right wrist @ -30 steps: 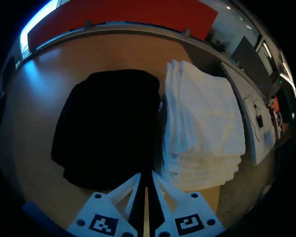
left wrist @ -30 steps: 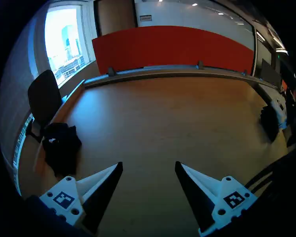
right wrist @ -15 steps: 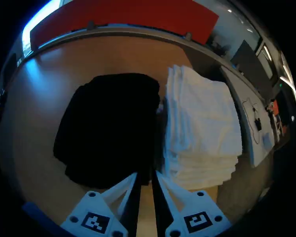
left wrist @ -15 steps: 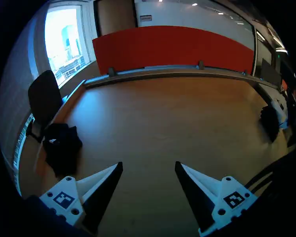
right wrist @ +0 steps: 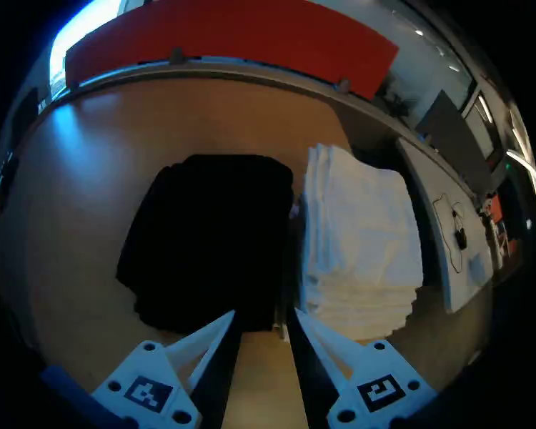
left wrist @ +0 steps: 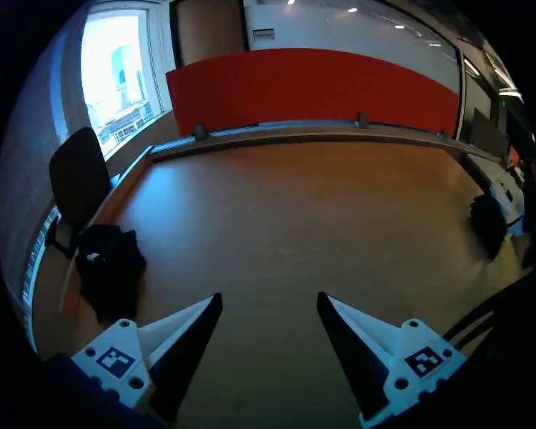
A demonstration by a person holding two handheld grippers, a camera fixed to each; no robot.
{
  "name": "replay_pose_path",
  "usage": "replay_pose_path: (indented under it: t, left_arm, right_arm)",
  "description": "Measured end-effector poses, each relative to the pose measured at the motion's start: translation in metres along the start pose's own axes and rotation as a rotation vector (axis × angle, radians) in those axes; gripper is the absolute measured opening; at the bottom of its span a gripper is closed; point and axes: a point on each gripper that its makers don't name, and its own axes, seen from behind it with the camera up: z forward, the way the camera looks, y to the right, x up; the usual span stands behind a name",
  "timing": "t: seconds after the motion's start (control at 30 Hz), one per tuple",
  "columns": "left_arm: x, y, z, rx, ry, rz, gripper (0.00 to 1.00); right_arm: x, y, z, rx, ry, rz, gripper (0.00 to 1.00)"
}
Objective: Fold towel
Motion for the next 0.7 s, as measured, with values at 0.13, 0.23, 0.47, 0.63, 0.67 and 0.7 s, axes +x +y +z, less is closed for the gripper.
replay_pose_path:
  t: [0.13, 0.23, 0.47, 0.63, 0.67, 0.7]
  left_arm:
    - [0.0, 0.0, -0.001, -0.002, 0.003, -0.003, 0.98]
    - [0.001, -0.001, -0.001, -0.002, 0.005, -0.003, 0.98]
    - [0.002, -0.003, -0.004, -0.005, 0.013, -0.006, 0.98]
    - [0.003, -0.005, -0.006, -0.006, 0.022, -0.007, 0.98]
    - [0.003, -0.006, -0.007, -0.007, 0.024, -0.007, 0.98]
    - [0.003, -0.007, -0.007, -0.007, 0.026, -0.008, 0.98]
  right_arm:
    - [0.003, 0.0, -0.007, -0.001, 0.015, 0.011, 0.6]
    - [0.005, -0.001, -0.011, -0.001, 0.026, 0.018, 0.73]
    - [0.008, -0.008, -0.019, 0.001, 0.046, 0.018, 0.74]
    - [0.014, -0.017, -0.025, 0.008, 0.065, 0.018, 0.73]
    - [0.015, -0.019, -0.026, 0.01, 0.07, 0.019, 0.73]
    - [0.016, -0.021, -0.028, 0.011, 0.075, 0.02, 0.73]
